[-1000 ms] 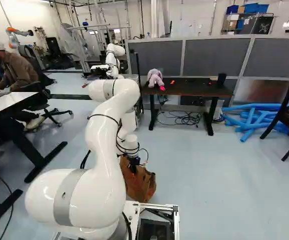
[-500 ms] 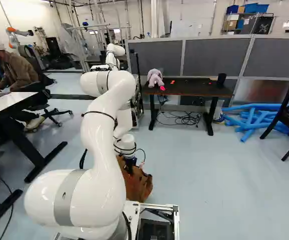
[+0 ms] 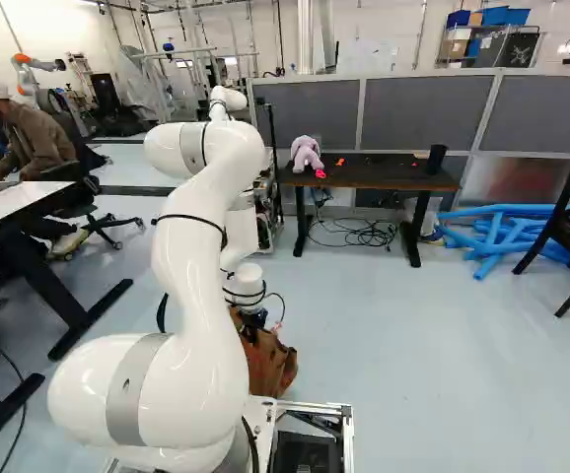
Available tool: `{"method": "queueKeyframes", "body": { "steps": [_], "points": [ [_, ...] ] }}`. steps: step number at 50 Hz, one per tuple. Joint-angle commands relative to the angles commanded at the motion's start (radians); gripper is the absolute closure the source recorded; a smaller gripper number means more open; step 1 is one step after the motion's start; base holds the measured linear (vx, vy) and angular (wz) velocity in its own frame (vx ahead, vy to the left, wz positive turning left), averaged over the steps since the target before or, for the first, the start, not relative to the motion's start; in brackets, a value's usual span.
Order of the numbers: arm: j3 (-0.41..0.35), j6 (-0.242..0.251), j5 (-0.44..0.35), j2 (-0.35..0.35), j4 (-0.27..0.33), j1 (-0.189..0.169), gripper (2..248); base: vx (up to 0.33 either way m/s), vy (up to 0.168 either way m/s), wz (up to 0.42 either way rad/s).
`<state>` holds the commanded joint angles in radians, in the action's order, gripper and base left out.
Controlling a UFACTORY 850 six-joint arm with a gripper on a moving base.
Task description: Pick up the bag on the ground and place it on the table
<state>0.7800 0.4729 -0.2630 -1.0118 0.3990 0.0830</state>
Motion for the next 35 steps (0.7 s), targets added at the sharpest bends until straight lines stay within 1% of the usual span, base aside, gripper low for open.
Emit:
{"method": "queueKeyframes", "body": {
  "steps": [35],
  "points": [
    [-0.112,0.000,-0.003,0.159,-0.005,-0.001,229,0.000,0.000,0.000]
  ]
}}
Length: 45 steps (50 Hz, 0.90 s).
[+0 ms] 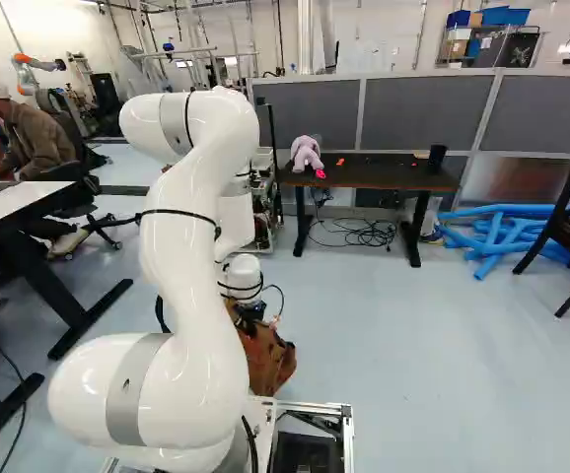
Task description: Pick up the bag on the ground and place it on the table
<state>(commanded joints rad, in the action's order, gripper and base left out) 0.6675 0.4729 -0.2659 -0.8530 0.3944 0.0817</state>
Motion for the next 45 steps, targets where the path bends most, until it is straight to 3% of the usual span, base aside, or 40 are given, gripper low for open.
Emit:
{"method": "queueKeyframes", "body": {
  "steps": [20,45],
  "points": [
    [-0.061,0.000,0.007,0.095,0.000,-0.001,229,0.000,0.000,0.000],
    [-0.123,0.000,0.092,0.217,0.000,-0.032,229,0.000,0.000,0.000]
  ]
}}
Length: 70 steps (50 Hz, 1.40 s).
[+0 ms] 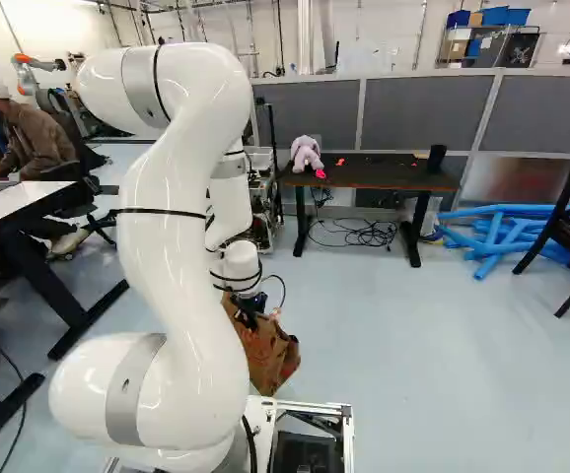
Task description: Pick up the bag on the ground and place it on the table
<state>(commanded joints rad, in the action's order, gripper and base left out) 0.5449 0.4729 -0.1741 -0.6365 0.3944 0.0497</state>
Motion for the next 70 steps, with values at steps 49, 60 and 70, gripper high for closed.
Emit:
{"method": "queueKeyframes", "body": {
  "steps": [49,60,70],
  "points": [
    [-0.104,0.000,0.196,0.258,-0.083,-0.072,229,0.000,0.000,0.000],
    [-0.117,0.000,0.241,0.316,-0.119,-0.088,229,0.000,0.000,0.000],
    [-0.120,0.000,0.283,0.363,-0.155,-0.103,229,0.000,0.000,0.000]
  ]
}}
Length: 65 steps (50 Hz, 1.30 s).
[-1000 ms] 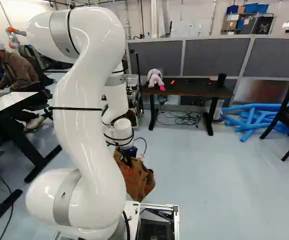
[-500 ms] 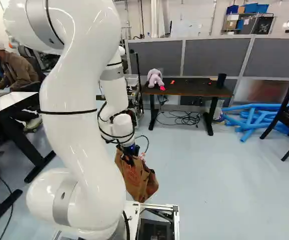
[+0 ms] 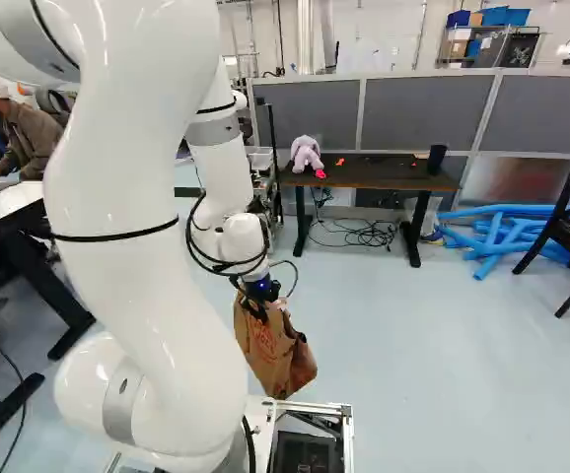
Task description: Pick up the bag on the ground and place it on the table
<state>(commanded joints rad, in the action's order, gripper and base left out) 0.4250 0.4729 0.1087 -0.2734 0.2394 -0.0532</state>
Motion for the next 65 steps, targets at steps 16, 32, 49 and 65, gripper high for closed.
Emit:
{"method": "queueKeyframes", "body": {
  "steps": [16,32,49,65],
  "points": [
    [0.006,0.000,0.070,0.069,-0.069,-0.017,229,0.000,0.000,0.000],
    [0.015,0.000,0.172,0.135,-0.140,-0.016,229,0.000,0.000,0.000],
    [0.028,0.000,0.249,0.204,-0.215,-0.010,229,0.000,0.000,0.000],
    [0.041,0.000,0.278,0.264,-0.293,-0.007,229,0.000,0.000,0.000]
  ]
}}
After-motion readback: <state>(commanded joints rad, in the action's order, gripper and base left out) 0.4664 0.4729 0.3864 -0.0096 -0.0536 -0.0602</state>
